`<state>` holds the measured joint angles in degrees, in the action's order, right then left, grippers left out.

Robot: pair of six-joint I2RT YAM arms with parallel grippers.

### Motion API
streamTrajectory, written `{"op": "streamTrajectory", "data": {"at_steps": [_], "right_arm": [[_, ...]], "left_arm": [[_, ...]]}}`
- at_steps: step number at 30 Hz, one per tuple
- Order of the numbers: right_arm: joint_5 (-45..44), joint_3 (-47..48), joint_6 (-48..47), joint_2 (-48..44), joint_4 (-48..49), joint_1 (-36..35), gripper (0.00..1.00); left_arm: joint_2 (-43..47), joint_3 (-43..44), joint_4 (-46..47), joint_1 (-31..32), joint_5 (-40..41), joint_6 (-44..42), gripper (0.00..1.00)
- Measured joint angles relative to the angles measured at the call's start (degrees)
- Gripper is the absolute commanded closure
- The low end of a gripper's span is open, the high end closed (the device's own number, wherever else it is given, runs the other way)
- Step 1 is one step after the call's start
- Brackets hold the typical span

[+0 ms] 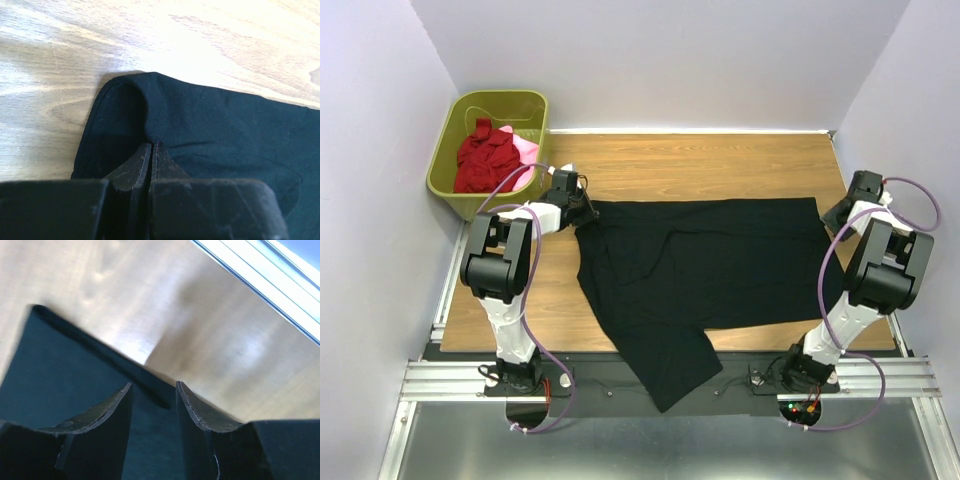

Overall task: Fold and stack the t-shirts
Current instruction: Fold the tshirt

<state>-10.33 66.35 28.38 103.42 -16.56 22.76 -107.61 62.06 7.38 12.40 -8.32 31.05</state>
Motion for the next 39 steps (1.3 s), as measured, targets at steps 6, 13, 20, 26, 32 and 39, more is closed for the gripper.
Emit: {"op": "streamTrajectory", "data": {"at_steps": [6,13,20,26,32,39], "right_arm": [[1.27,-2.34,0.61,-0.52,-1.27,1.70,0.56],[4.15,-2.34,2.03,-0.02,-1.25,1.90,0.58],[5.95,-2.32,2.64,0.22,-1.18,1.92,0.58],[7.96,-2.32,3.21,0.22,-1.18,1.92,0.59],[9.29,-2.32,3.43,0.22,-1.22,1.92,0.70],[10.95,-2.32,3.41,0.22,-1.25,1.92,0.69]], "left_arm": [[-0.35,0.72,-0.44,0.57,-0.35,-0.85,1.00],[-0.42,1.22,-0.90,0.76,-0.26,-1.64,1.00],[-0.57,1.42,-1.20,0.76,-0.28,-1.75,1.00],[-0.59,1.42,-1.25,0.76,-0.31,-1.90,1.00],[-0.59,1.44,-1.25,0.76,-0.31,-1.90,1.00],[-0.59,1.73,-1.46,0.76,-0.28,-2.08,1.00]]}}
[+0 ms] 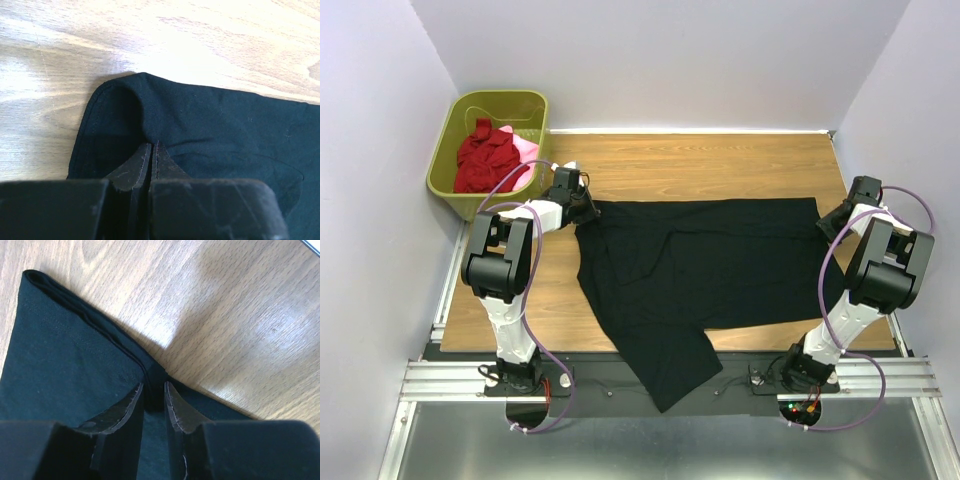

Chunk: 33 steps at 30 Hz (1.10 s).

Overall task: Fold and stack the t-shirts
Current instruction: Fold the tshirt

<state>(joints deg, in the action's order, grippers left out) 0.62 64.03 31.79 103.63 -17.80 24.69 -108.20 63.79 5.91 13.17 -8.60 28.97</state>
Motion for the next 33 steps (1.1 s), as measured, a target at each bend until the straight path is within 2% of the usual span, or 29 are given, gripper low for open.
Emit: {"op": "streamTrajectory", "data": {"at_steps": [13,14,15,18,28,33], "right_arm": [[-4.37,0.76,-1.16,-0.09,-1.77,0.04,0.58],[-4.85,0.74,-1.16,-0.09,-1.81,0.09,0.57],[-5.27,0.61,-1.09,-0.09,-1.81,0.28,0.52],[-5.88,-0.42,-0.42,-0.72,-1.42,1.53,0.50],[-6.14,-1.66,-0.26,-2.60,-2.51,5.05,0.49],[-3.52,-1.64,-0.68,-4.92,-2.75,4.94,0.53]], "left_arm": [[-0.07,0.00,-0.20,0.00,0.00,-0.07,1.00],[-0.07,0.00,-0.20,0.00,0.02,-0.07,1.00],[-0.07,0.00,-0.22,0.00,0.00,-0.07,1.00],[-0.07,0.00,-0.22,0.00,0.02,-0.11,1.00],[-0.07,0.00,-0.22,0.24,0.00,-0.22,1.00],[-0.07,0.00,-0.22,0.24,0.00,-0.22,1.00]]}}
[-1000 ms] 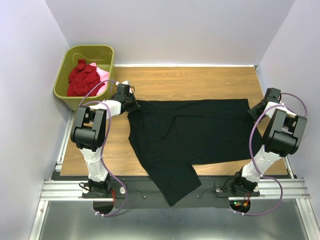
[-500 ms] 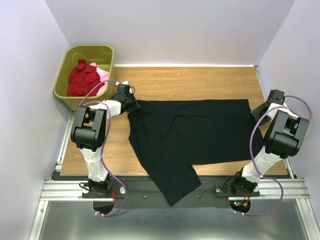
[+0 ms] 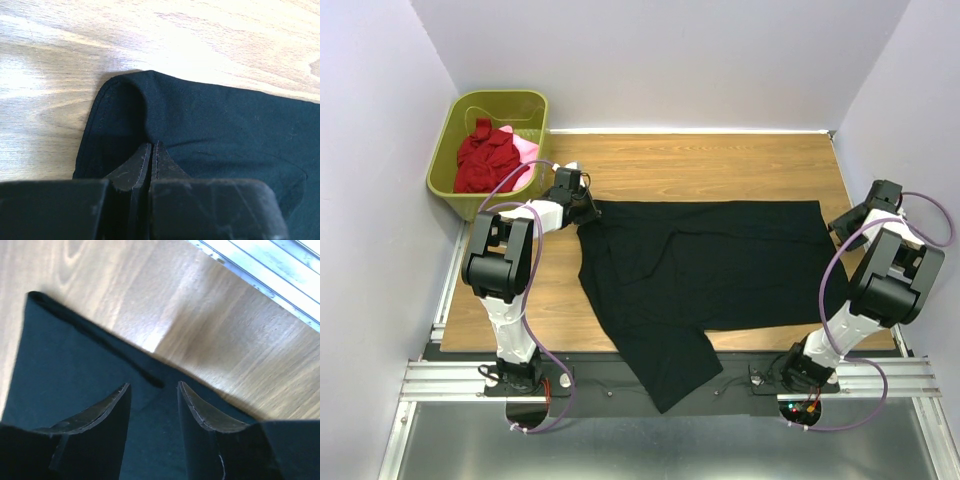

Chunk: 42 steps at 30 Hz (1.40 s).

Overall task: Fold and stack the t-shirts
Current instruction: Fold the tshirt

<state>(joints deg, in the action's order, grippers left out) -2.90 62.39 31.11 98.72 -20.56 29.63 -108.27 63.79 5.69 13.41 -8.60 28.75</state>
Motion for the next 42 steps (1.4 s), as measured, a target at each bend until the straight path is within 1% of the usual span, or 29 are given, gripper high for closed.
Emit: {"op": "streamTrajectory", "data": {"at_steps": [5,12,27,33,35,39,42], "right_arm": [[3.04,0.02,0.00,-0.74,-0.04,0.00,0.56],[5.86,0.02,0.00,-0.52,-0.04,-0.07,0.57],[5.95,0.02,-0.02,3.04,-0.04,-0.09,0.57],[6.38,0.02,-0.09,3.13,-0.02,-0.46,0.58],[6.60,0.02,-0.17,3.13,-0.04,-0.46,0.61],[7.06,0.02,-0.26,3.13,-0.04,-0.46,0.62],[7.67,0.13,-0.24,3.13,-0.11,-0.46,0.65]], "left_arm": [[0.00,0.02,0.00,0.00,-0.02,0.00,1.00],[0.00,0.33,-0.15,0.00,-0.07,-0.02,1.00],[-0.02,0.63,-0.17,0.00,-0.15,0.00,1.00],[-0.02,0.63,-0.20,0.00,-0.15,0.00,1.00],[-0.02,0.63,-0.20,0.00,-0.15,0.00,1.00],[-0.02,0.63,-0.20,0.00,-0.15,0.00,1.00],[-0.02,0.63,-0.20,0.00,-0.15,0.00,1.00]]}}
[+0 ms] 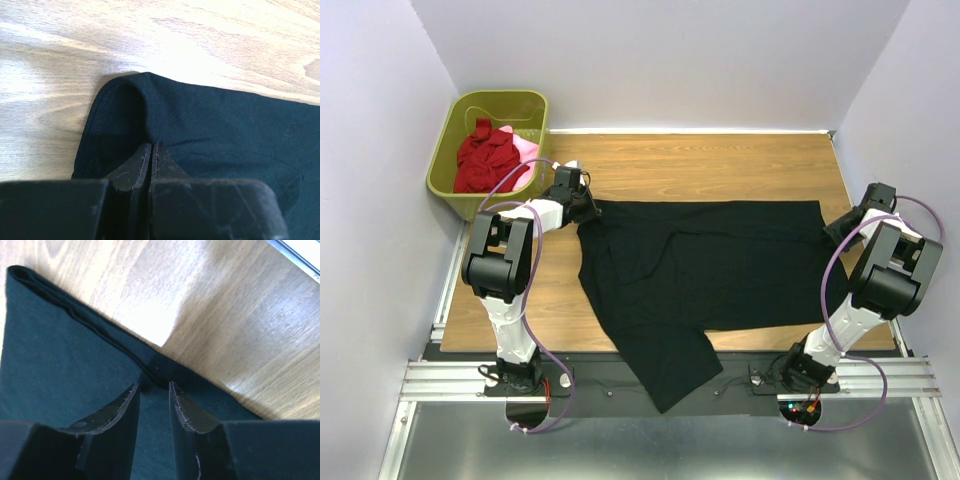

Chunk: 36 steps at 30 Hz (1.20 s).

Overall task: Fold and stack the t-shirts
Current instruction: Fold the tshirt

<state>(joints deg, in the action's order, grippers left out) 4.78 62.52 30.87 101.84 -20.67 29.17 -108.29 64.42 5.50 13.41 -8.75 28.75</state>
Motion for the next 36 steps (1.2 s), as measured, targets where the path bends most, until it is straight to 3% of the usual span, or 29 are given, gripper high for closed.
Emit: {"op": "streamTrajectory", "data": {"at_steps": [8,14,24,36], "right_arm": [[1.25,1.75,0.00,0.00,-0.31,-0.37,0.76],[1.33,1.99,-0.09,0.00,-0.39,-0.37,0.99],[1.66,8.57,-0.17,1.40,-1.20,-0.37,0.99],[7.58,25.07,0.22,9.68,0.55,-2.03,0.99]], "left_arm": [[0.00,0.02,0.00,0.00,0.00,-0.02,1.00],[0.00,0.22,-0.13,0.00,0.00,-0.02,1.00],[-0.11,0.24,-0.24,0.00,0.00,-0.04,1.00],[-1.46,0.48,0.42,-0.85,-2.10,1.92,1.00]]}}
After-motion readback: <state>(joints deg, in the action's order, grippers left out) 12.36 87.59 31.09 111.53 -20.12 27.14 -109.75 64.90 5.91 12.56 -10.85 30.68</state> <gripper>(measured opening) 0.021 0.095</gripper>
